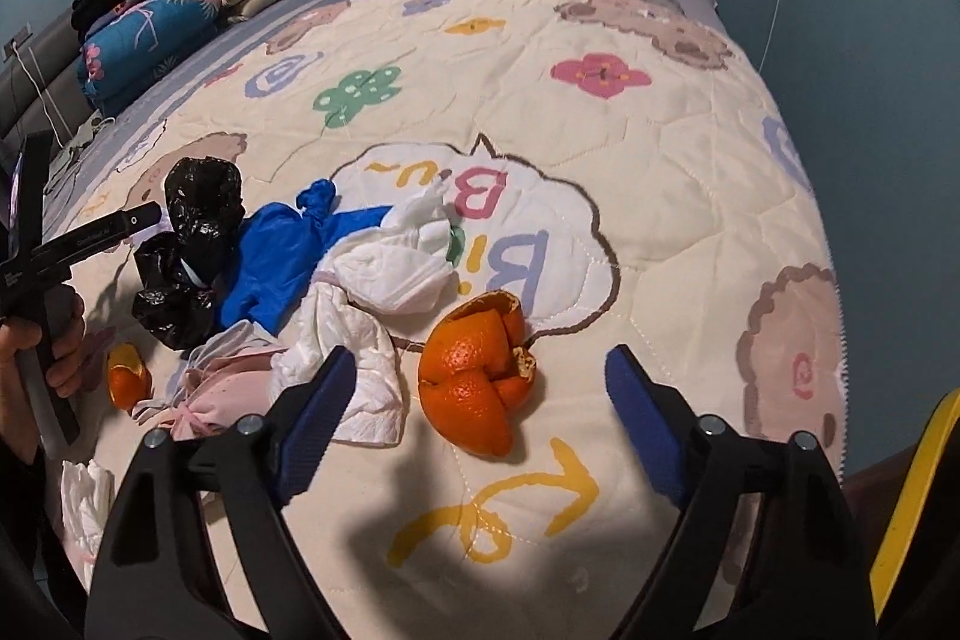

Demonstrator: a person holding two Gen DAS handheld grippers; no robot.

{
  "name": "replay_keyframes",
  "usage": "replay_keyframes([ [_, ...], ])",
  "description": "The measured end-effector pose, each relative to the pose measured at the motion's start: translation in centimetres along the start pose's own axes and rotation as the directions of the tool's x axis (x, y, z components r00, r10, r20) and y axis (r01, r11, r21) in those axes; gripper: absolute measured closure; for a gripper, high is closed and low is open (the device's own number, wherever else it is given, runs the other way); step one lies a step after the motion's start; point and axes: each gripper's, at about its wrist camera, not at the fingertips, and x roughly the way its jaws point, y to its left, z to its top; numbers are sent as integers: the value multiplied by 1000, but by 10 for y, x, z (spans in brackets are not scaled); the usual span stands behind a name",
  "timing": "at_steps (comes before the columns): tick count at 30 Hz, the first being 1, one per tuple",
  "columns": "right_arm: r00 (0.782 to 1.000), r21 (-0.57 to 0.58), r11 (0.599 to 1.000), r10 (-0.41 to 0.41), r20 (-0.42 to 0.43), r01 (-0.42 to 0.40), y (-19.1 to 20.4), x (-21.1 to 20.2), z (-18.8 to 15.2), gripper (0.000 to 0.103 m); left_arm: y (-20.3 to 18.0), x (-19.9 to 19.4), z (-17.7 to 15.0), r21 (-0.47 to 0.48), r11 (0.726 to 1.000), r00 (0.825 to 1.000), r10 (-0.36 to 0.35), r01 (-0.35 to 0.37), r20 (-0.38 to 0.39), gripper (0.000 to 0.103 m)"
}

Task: Collect trash
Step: 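Grasp the lavender knit sleeve with the left tool while the right tool grasps the orange peel, then lift the sleeve and orange peel off the bed and turn toward the yellow bin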

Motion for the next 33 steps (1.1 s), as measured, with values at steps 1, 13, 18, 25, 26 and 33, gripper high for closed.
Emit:
replay_keyframes([
  [1, 1000, 2, 1000, 5, -6, -5, 0, 3, 0, 26, -2, 1, -1, 5, 1000, 1000, -7, 7, 1, 23],
  [13, 995, 25, 1000, 9, -95, -7, -3, 42, 2, 63, -15, 6, -6, 79, 995, 998, -67, 66, 16, 70],
  [18, 996, 43, 999, 28, -85, -25, -6, 38, 3, 71, -16, 1, -6, 76, 995, 998, -61, 59, 33, 79],
  [25, 995, 76, 995, 75, -69, -70, -7, 24, 3, 75, -10, -22, -2, 67, 995, 995, -81, 77, 53, 81],
  [26, 994, 81, 994, 85, -65, -79, -6, 20, 3, 75, -9, -26, -1, 63, 995, 995, -82, 79, 58, 81],
  [33, 995, 64, 993, 97, -30, -95, 3, -6, 1, 75, 14, -61, 0, 30, 997, 993, -68, 65, 97, 81],
])
